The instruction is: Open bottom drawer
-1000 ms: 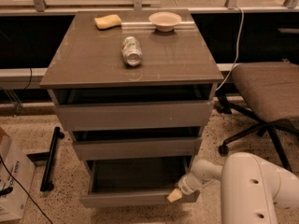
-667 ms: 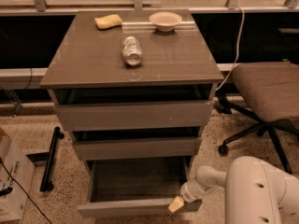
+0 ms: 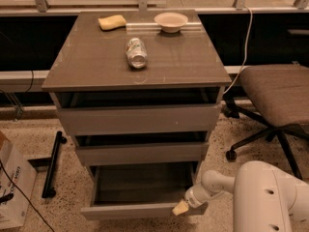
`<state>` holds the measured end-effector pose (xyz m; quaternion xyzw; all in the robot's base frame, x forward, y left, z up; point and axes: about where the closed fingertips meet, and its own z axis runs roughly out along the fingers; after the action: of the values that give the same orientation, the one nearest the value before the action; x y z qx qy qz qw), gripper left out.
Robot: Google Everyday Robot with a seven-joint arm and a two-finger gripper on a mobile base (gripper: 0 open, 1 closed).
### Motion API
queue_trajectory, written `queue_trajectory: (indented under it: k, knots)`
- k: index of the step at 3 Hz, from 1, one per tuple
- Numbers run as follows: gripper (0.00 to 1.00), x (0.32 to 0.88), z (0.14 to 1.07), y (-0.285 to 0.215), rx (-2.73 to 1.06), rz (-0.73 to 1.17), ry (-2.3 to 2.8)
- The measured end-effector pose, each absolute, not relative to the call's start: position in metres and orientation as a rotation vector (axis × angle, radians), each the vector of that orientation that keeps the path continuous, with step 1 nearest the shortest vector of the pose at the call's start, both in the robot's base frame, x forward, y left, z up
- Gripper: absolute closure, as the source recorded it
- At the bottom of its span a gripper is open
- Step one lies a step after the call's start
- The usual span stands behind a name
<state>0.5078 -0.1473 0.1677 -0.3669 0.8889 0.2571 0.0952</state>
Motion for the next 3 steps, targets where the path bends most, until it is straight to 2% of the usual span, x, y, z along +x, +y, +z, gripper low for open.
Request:
queue_trajectory:
  k: [1,3]
  knots:
    - [0.00,0.5078,0.1678,-0.1472,-1.088,0.762,2.635]
    - [0.00,0.4992,0.1631,-0.1455,-1.178,0.744,2.639]
